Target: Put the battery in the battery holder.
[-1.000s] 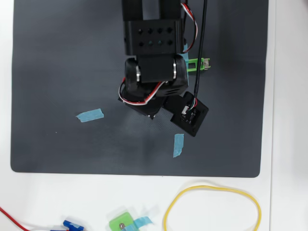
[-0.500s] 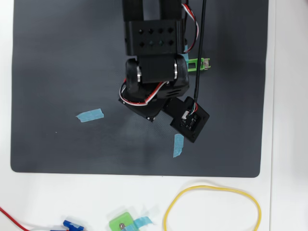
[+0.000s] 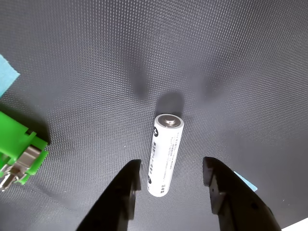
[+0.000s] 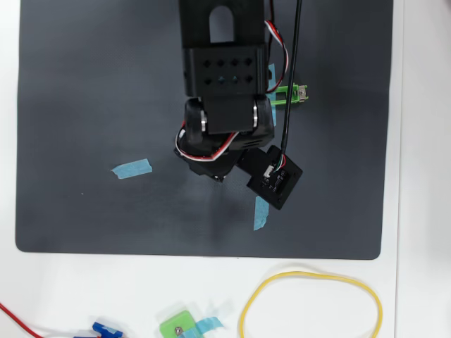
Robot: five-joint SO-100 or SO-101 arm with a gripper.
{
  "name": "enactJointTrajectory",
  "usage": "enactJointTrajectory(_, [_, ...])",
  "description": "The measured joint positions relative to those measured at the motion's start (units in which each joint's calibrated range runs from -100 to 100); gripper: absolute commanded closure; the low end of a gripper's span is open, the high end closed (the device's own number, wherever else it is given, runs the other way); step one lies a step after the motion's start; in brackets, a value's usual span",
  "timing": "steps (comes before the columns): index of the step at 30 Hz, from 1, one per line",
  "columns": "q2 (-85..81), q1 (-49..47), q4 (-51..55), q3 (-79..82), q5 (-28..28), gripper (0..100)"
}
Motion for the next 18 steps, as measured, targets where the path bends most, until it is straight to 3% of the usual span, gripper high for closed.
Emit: enactJointTrajectory(18, [0.7,-0.1,-0.4,0.0,0.0,87])
